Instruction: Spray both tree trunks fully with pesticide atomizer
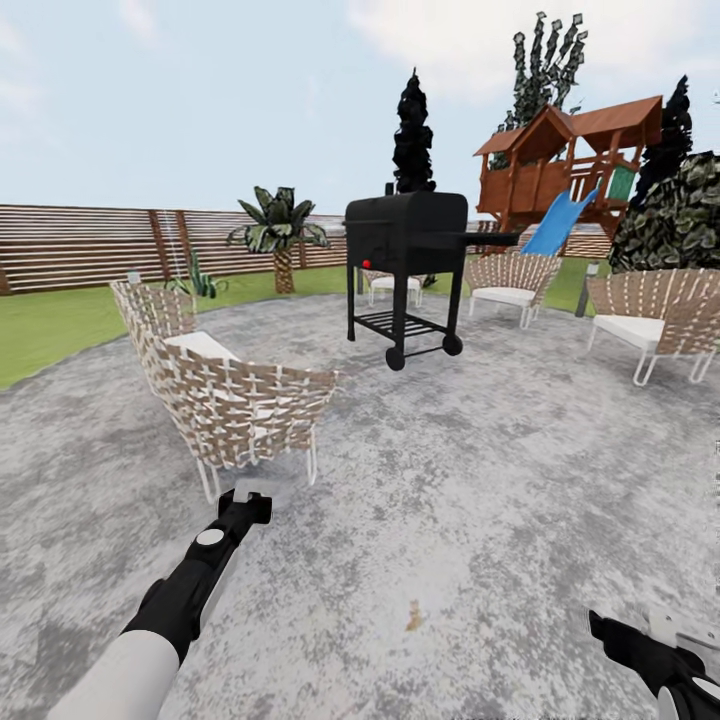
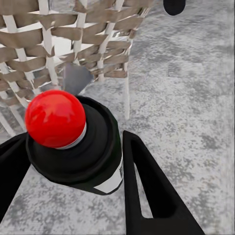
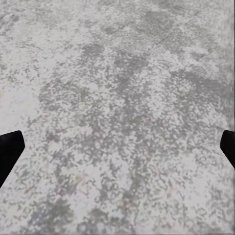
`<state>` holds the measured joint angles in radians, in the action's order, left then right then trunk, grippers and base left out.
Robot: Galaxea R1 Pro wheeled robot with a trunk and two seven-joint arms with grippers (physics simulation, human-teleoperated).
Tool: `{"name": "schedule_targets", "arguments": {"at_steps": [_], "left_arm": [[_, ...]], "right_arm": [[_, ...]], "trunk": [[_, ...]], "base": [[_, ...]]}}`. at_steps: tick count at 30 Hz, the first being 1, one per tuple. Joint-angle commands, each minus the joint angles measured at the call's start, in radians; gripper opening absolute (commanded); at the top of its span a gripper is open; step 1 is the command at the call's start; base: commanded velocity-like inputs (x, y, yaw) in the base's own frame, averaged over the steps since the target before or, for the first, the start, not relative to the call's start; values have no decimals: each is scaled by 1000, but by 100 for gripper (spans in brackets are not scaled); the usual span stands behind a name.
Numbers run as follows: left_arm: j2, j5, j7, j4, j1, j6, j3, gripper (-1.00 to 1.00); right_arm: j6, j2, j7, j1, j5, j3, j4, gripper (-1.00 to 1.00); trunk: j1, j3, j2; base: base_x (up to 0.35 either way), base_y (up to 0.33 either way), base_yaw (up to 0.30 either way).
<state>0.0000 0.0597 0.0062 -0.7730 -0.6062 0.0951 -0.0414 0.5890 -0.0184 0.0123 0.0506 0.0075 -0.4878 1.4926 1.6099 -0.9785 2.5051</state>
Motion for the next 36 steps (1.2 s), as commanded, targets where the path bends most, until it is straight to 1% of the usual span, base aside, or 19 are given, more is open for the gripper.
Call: {"name": "schedule_targets", "arguments": {"at_steps": [1, 11, 29, 36], "left_arm": [[0, 0, 0, 0, 0, 0, 0, -100], [0, 0, 0, 0, 0, 0, 0, -100], [0, 0, 0, 0, 0, 0, 0, -100], [0, -1, 0, 1, 0, 0, 0, -100]], "right_arm": [[0, 0, 0, 0, 0, 0, 0, 100], [0, 0, 0, 0, 0, 0, 0, 100], [0, -1, 0, 0, 0, 0, 0, 100], [0, -2, -4, 0, -1, -2, -4, 100]], "trunk": [[0, 1, 0], [0, 10, 0], [0, 18, 0], [0, 18, 0]], "base": [[0, 0, -224], [0, 0, -234], [0, 0, -277], [0, 0, -47]]}}
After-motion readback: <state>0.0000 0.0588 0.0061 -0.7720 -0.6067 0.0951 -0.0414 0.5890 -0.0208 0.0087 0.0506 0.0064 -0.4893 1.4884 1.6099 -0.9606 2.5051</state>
